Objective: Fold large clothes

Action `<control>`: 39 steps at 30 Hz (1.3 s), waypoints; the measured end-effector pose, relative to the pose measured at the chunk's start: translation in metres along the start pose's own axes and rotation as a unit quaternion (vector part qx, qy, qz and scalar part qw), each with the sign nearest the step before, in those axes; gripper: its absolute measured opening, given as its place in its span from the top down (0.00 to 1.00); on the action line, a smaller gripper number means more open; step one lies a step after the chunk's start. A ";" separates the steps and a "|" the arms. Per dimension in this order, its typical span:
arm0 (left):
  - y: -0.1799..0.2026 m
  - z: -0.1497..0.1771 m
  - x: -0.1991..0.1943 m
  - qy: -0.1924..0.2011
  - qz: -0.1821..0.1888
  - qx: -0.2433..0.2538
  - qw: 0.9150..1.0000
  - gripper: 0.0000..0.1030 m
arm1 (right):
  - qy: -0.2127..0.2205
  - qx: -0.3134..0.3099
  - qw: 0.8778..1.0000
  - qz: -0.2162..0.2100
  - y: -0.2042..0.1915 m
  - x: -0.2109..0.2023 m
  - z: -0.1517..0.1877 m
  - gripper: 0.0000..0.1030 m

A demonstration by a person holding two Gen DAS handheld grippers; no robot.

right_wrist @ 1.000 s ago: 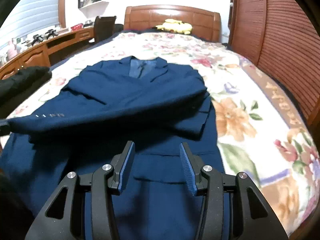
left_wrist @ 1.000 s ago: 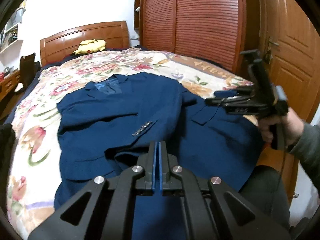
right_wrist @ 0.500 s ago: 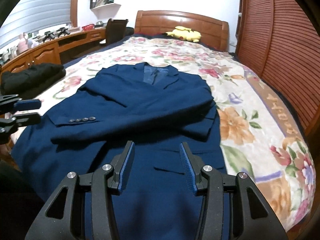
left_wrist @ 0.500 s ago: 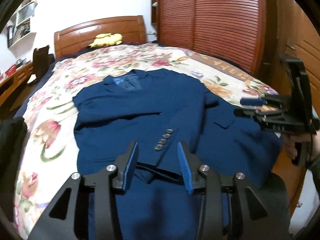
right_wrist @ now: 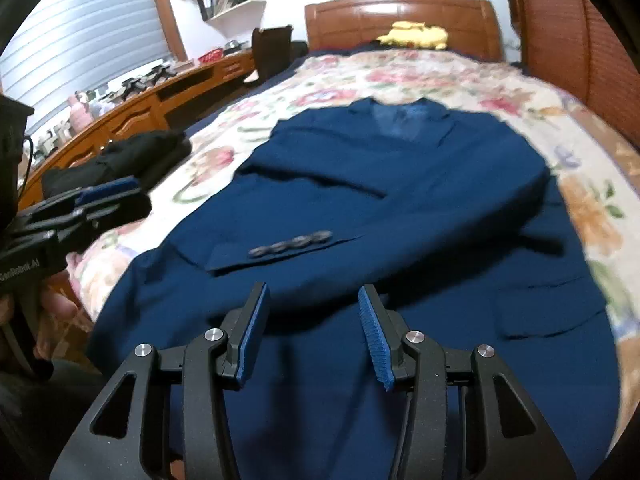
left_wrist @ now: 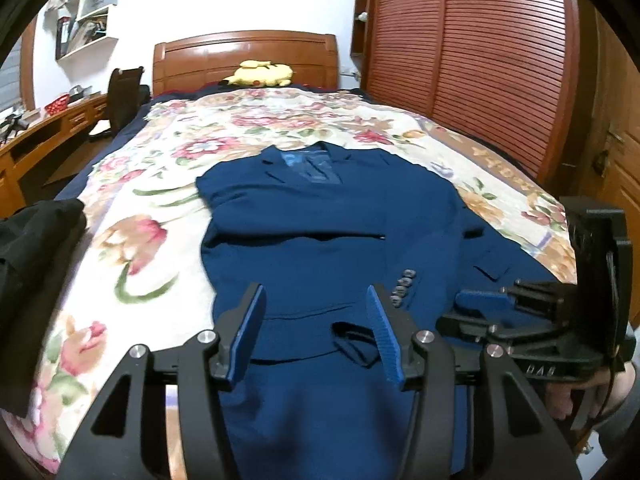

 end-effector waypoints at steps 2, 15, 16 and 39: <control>-0.004 0.002 0.000 -0.002 -0.002 -0.003 1.000 0.50 | -0.002 0.009 1.000 -0.005 -0.005 0.007 0.001 0.55; -0.009 0.009 0.005 -0.011 -0.013 -0.003 1.000 0.50 | -0.010 0.028 1.000 -0.008 -0.010 0.017 0.004 0.98; -0.008 0.009 0.006 -0.012 -0.013 -0.002 1.000 0.50 | -0.004 0.020 1.000 -0.008 -0.011 0.010 0.005 0.98; 0.082 0.046 0.054 -0.098 0.039 0.065 0.992 0.50 | 0.037 -0.041 0.992 0.114 0.022 -0.092 0.031 0.59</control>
Point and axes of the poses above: each gripper's, at about its wrist camera, not at the fingertips, and x roughly the way its jaws point, y to its right, z to its underside, the point moved 7 cm from there along x, roughly the way its jaws point, and after that the axes turned 8 degrees about -z, right-handed, at the moved point
